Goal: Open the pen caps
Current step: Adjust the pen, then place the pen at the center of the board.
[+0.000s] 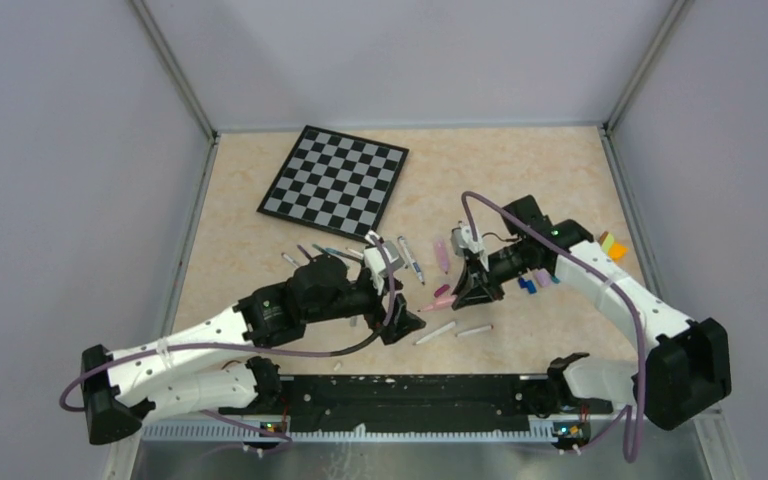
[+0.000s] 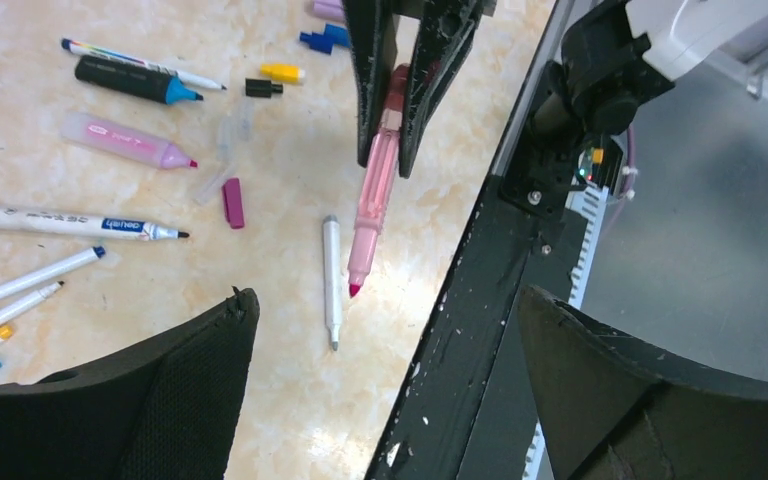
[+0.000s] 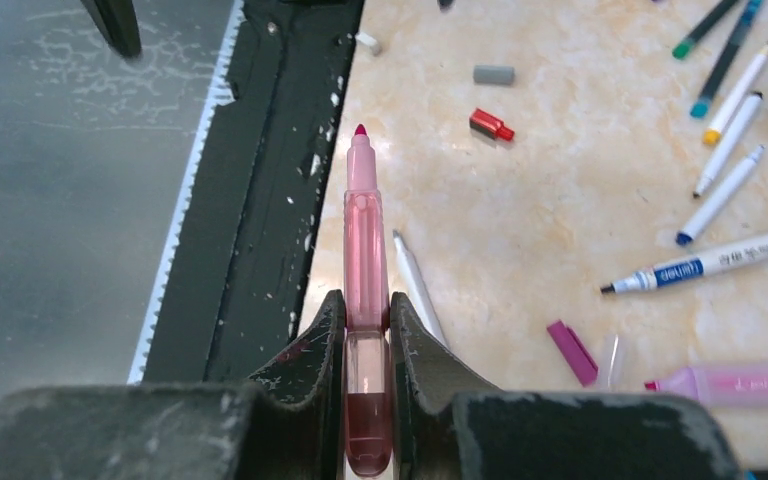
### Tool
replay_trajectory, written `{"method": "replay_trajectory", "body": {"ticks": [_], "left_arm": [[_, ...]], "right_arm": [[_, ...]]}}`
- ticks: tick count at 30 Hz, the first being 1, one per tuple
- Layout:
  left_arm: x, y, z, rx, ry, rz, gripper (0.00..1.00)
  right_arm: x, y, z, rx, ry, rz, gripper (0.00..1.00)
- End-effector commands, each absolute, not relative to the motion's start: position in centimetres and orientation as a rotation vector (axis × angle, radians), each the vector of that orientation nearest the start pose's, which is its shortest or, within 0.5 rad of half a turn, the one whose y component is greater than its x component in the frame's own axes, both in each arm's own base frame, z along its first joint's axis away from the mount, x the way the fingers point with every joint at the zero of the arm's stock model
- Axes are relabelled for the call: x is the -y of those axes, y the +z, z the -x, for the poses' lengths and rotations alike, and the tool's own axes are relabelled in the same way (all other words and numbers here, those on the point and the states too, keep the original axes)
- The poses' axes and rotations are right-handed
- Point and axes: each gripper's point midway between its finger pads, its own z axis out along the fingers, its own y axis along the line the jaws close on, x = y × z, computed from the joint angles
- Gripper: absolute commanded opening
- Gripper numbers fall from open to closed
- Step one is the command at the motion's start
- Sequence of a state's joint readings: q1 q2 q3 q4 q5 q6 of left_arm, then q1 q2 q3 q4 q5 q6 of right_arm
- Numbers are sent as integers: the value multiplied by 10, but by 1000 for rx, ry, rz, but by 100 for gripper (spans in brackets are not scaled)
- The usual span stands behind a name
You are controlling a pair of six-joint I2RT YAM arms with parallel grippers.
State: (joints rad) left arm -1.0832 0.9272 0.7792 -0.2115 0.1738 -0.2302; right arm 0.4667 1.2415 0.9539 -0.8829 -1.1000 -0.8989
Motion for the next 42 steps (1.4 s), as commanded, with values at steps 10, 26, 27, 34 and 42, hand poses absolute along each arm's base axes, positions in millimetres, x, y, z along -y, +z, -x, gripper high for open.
{"method": "replay_trajectory", "body": {"ticks": [10, 26, 27, 34, 42], "left_arm": [[288, 236, -157, -1756, -966, -565, 99], [269, 213, -153, -1780, -944, -527, 99], [269, 213, -153, -1780, -947, -528, 99], [269, 212, -154, -1783, -941, -522, 99], [265, 209, -152, -1803, -928, -521, 99]], "right_arm": [[-146, 120, -120, -1797, 963, 1879, 0], [-103, 59, -106, -2076, 1030, 2039, 4], [-103, 59, -111, -2077, 1036, 2016, 4], [-97, 44, -126, -2114, 1038, 1963, 7], [-94, 30, -133, -2147, 1035, 1923, 18]]}}
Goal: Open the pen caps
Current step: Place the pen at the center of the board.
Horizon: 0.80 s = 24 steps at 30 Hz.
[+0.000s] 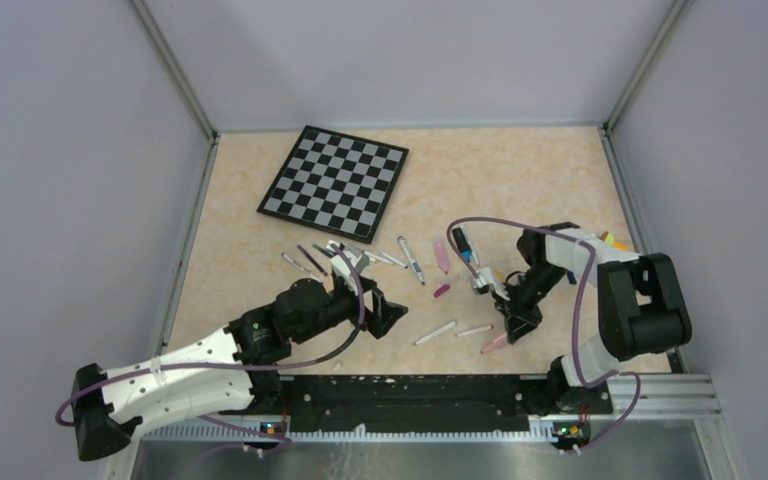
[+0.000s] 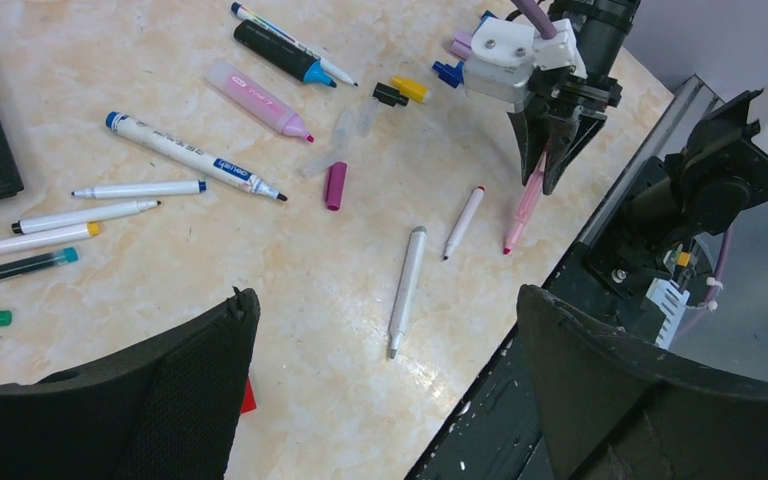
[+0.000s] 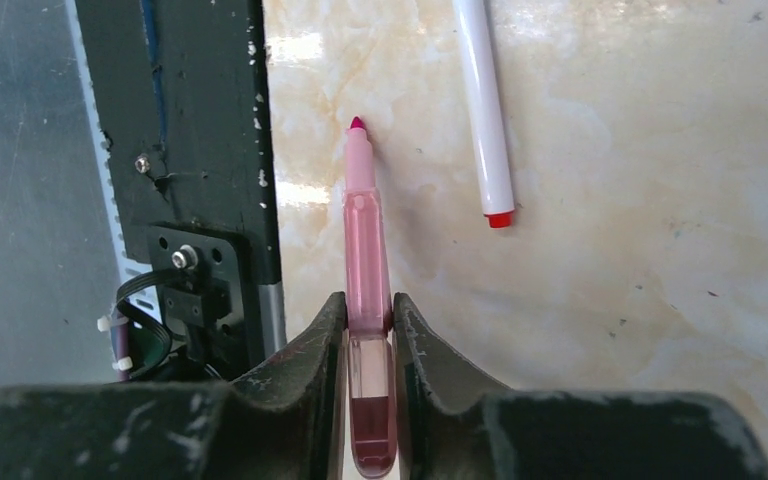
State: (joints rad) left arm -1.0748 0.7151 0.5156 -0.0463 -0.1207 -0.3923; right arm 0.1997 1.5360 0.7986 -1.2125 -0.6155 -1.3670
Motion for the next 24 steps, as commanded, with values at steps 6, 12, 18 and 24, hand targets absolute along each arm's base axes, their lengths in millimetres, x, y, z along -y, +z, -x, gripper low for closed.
{"method": "replay_trajectory", "body": {"ticks": [6, 12, 18, 24], "left_arm": [[263, 210, -152, -1802, -929, -516, 99], [264, 217, -152, -1794, -935, -516, 99], [264, 227, -153, -1780, -930, -518, 99], [260, 249, -158, -1753, -902, -504, 99]], "right_arm": [[-87, 24, -138, -2170, 979, 1922, 28], [-86, 28, -147, -2155, 912, 1911, 39], [-85, 53, -170, -2111, 782, 1872, 39], [-91, 86, -180, -2039, 703, 1831, 40]]}}
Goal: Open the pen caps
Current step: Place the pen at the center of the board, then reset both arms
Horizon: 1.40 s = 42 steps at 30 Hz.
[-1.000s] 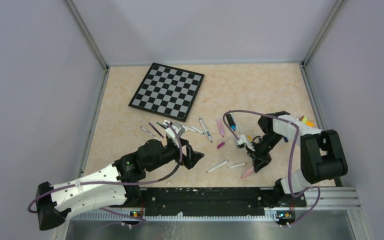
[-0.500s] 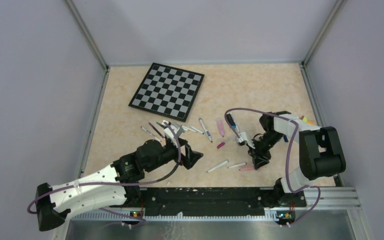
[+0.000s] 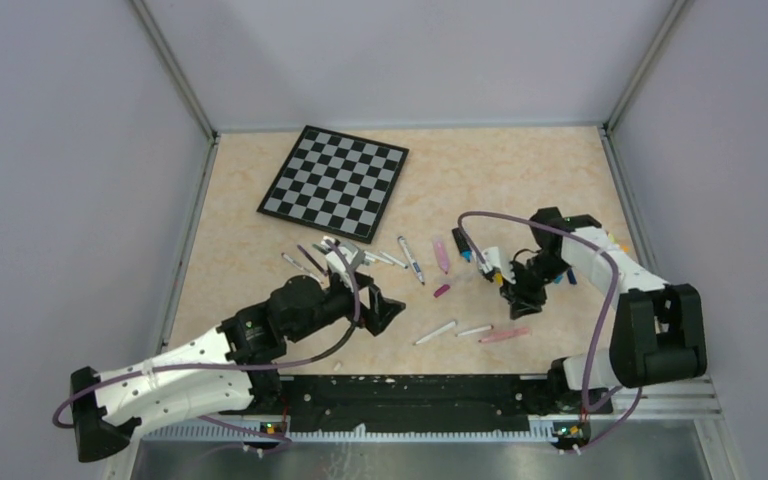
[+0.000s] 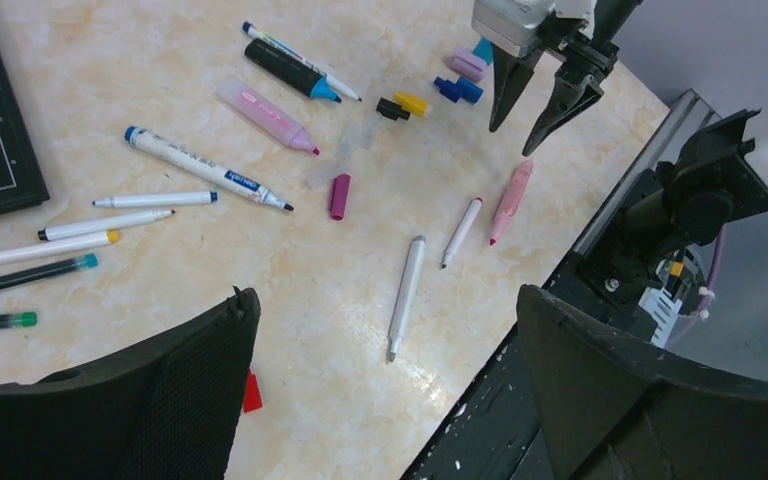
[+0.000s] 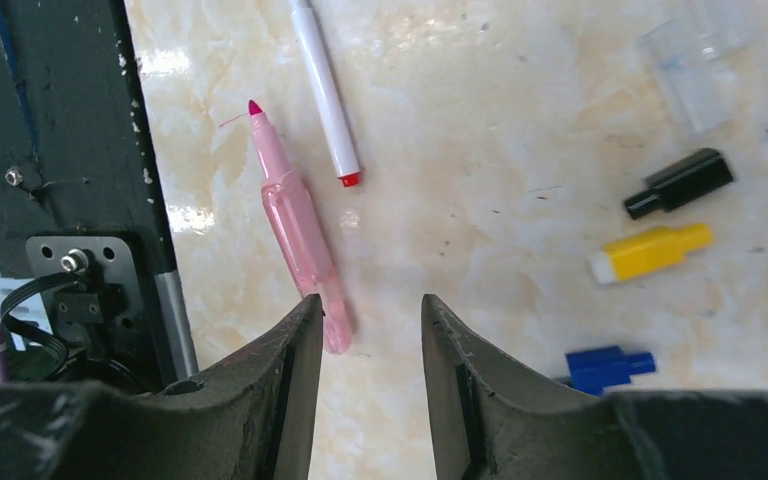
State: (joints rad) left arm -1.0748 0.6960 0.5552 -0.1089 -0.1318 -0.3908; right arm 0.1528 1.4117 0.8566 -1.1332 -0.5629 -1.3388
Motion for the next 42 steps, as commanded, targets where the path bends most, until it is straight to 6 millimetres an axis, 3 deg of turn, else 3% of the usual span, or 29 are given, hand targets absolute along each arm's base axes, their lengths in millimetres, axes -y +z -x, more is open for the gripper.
{"method": "replay_trajectory", "body": {"ticks": [1, 4, 9, 14, 17, 19, 23, 26, 29, 33, 37, 42], "left_arm": [[259, 253, -160, -1755, -882, -509, 99], [257, 272, -171, -1780, -772, -548, 99], [251, 316, -190, -1763, -663, -519, 99], [239, 341, -220, -1745, -661, -432, 99], [228, 357, -240, -1751, -716, -361, 99], [226, 372, -244, -1743, -749, -334, 99], [220, 399, -247, -1729, -741, -298, 99], [214, 426, -241, -1685, -754, -277, 99], [203, 445, -236, -1651, -744, -248, 99], [190, 454, -232, -1631, -710, -224, 99], [182, 455, -229, -1624, -683, -220, 99], [178, 448, -230, -1639, -652, -222, 99]], "right_arm": [[-93, 93, -181, -2022, 690, 1813, 40], [-99, 118, -189, -1996, 626, 1705, 40], [-105, 185, -209, -1900, 481, 1466, 44], [-105, 258, -228, -1804, 368, 1203, 73], [-97, 297, -241, -1804, 350, 1034, 79], [-90, 320, -247, -1799, 333, 938, 81], [-76, 370, -257, -1774, 304, 697, 97], [-72, 403, -258, -1727, 309, 581, 99], [-71, 424, -258, -1698, 330, 507, 99], [-73, 439, -253, -1665, 346, 492, 99], [-76, 440, -249, -1652, 362, 517, 99], [-73, 439, -251, -1661, 382, 431, 99]]}}
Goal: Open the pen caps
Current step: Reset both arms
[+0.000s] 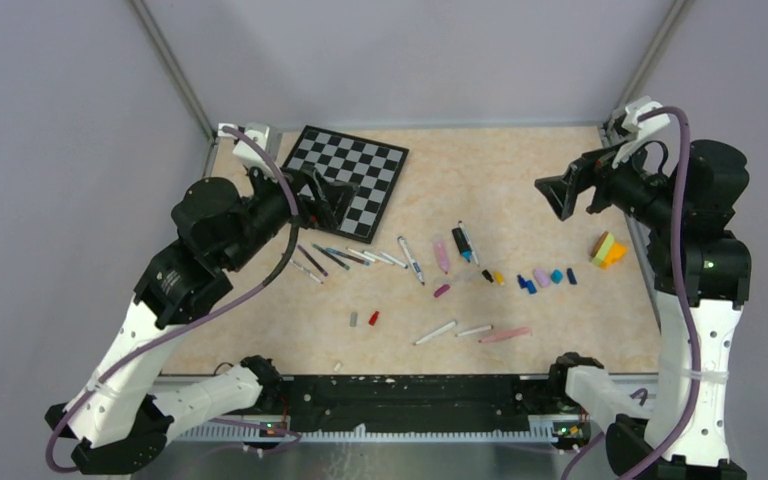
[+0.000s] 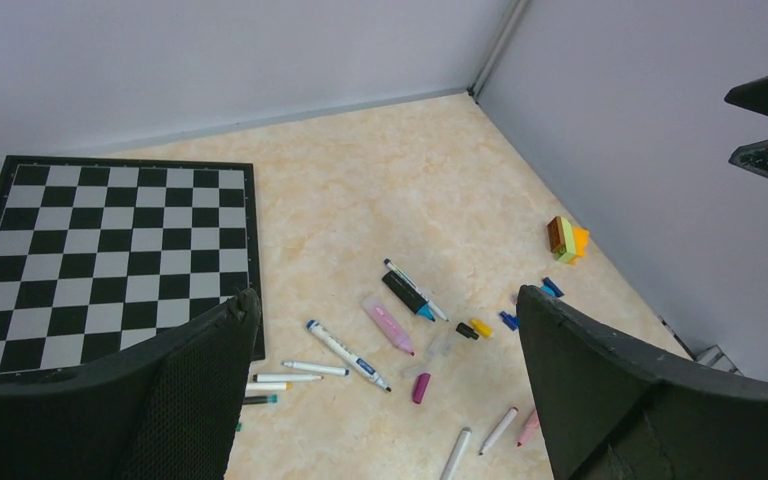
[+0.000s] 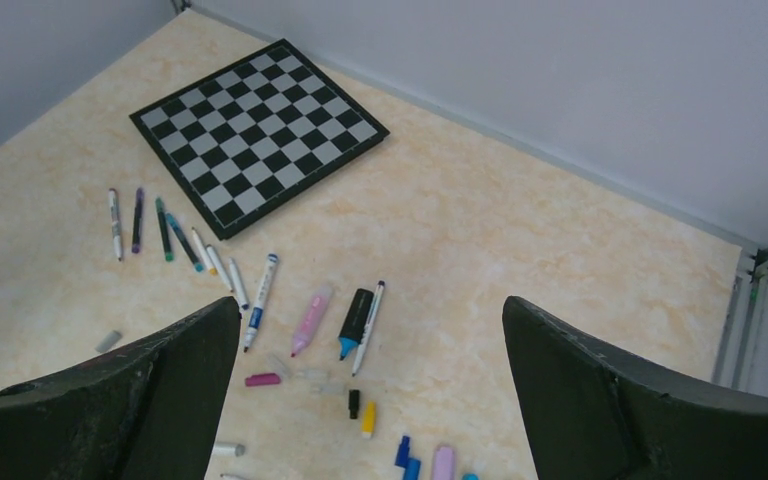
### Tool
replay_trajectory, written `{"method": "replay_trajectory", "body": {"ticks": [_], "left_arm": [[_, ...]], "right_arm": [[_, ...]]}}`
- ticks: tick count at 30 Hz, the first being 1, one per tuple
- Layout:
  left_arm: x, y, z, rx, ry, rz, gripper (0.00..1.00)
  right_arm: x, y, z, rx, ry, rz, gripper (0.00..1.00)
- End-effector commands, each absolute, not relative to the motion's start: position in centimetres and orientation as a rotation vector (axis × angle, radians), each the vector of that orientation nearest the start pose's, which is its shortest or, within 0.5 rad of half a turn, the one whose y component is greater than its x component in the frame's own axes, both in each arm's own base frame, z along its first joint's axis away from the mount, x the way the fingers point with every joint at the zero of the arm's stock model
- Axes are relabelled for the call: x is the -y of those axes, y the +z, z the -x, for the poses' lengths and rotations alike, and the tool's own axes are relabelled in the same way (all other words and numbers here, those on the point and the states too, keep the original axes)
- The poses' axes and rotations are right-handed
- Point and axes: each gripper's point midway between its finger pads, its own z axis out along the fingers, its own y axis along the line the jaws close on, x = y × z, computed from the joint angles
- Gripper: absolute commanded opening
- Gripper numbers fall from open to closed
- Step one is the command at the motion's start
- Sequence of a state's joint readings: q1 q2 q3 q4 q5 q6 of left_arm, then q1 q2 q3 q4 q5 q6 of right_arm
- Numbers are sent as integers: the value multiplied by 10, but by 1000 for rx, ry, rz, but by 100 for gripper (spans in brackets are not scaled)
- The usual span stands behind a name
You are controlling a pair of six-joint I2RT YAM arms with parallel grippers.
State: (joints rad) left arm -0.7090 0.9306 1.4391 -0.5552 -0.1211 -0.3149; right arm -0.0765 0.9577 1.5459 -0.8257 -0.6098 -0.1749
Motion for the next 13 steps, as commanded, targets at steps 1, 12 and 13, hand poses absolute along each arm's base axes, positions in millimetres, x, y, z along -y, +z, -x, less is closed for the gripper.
{"method": "replay_trajectory", "body": {"ticks": [1, 12, 13], "left_arm": [[178, 445, -231, -1643, -647, -222, 99], [175, 433, -234, -1669, -616, -209, 99], [174, 431, -235, -1674, -610, -204, 99]], "right_arm": [[-72, 439, -252, -1666, 388, 399, 99], [-66, 440, -254, -1674, 398, 285, 99], [-66, 440, -255, -1673, 403, 276, 99]]}}
